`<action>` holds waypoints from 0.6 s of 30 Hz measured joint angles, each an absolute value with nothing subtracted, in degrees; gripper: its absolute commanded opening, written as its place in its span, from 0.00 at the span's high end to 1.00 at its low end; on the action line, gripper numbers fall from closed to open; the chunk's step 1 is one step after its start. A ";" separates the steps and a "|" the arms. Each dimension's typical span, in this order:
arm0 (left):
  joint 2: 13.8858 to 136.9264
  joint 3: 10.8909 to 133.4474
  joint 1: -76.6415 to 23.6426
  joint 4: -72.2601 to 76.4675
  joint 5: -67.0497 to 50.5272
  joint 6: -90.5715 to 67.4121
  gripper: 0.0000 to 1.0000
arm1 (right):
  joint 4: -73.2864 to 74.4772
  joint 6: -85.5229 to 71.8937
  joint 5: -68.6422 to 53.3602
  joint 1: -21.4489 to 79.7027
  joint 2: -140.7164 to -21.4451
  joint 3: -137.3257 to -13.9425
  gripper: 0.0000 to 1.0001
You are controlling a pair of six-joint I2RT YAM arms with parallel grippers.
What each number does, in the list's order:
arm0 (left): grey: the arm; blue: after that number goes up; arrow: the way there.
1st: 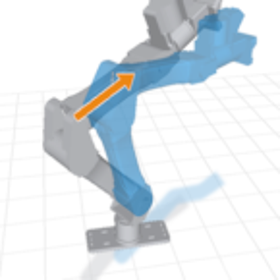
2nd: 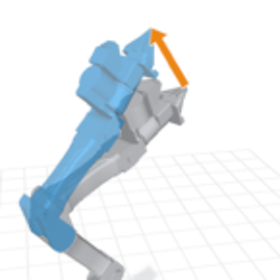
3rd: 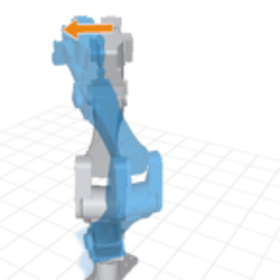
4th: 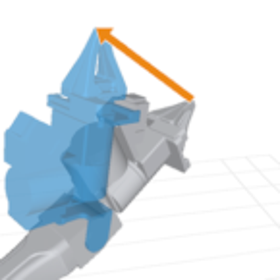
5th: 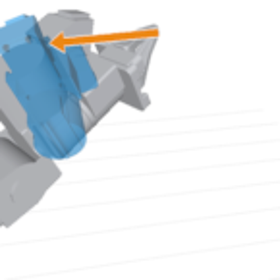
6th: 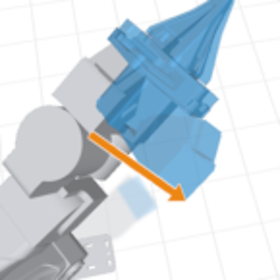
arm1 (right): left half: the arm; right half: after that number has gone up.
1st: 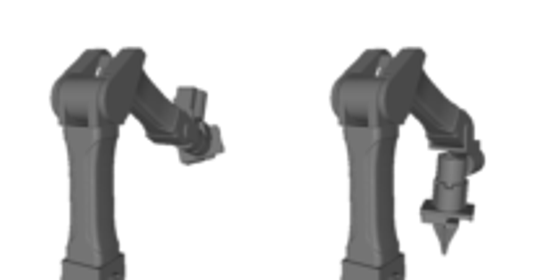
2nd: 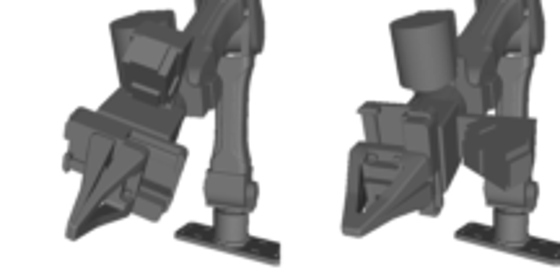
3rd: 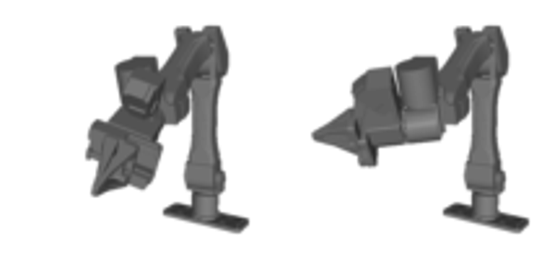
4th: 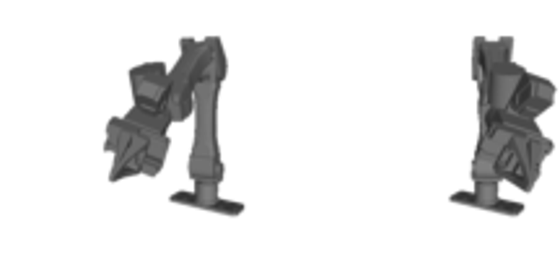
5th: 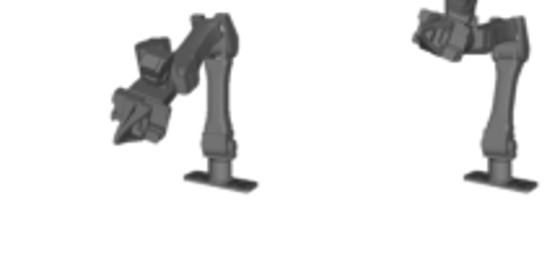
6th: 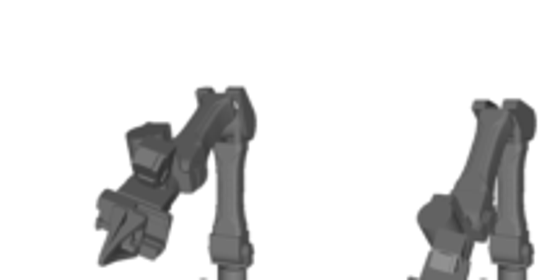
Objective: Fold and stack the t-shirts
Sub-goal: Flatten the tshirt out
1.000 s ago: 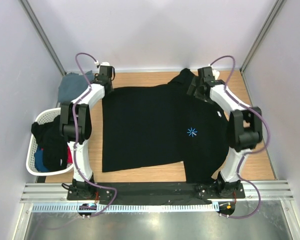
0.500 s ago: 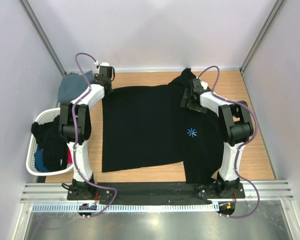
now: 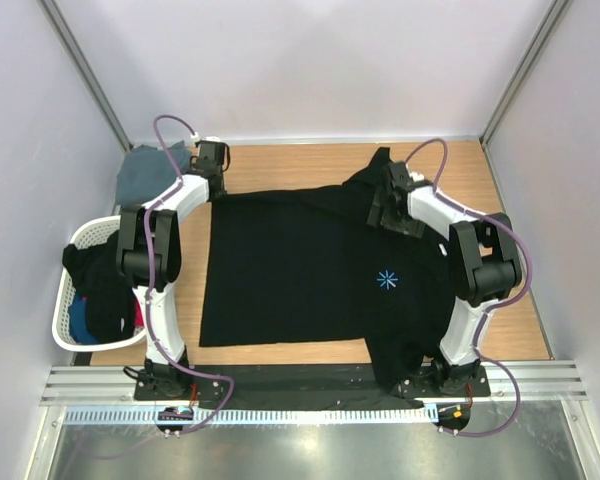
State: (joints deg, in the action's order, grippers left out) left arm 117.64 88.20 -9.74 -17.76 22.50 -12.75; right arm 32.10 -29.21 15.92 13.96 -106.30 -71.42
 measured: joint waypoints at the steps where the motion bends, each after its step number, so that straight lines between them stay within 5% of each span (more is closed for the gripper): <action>1: 117.60 88.14 -9.74 -17.74 22.41 -12.58 1.00 | 33.91 -29.15 15.68 13.67 -106.98 -74.74 0.00; 11: 117.58 88.14 -9.74 -17.43 21.63 -11.55 1.00 | 30.39 -29.93 13.61 6.00 -126.26 -122.21 0.11; 18: 117.58 88.16 -9.74 -17.43 21.19 -11.51 1.00 | 22.26 -31.29 8.80 1.39 -140.86 -129.93 0.18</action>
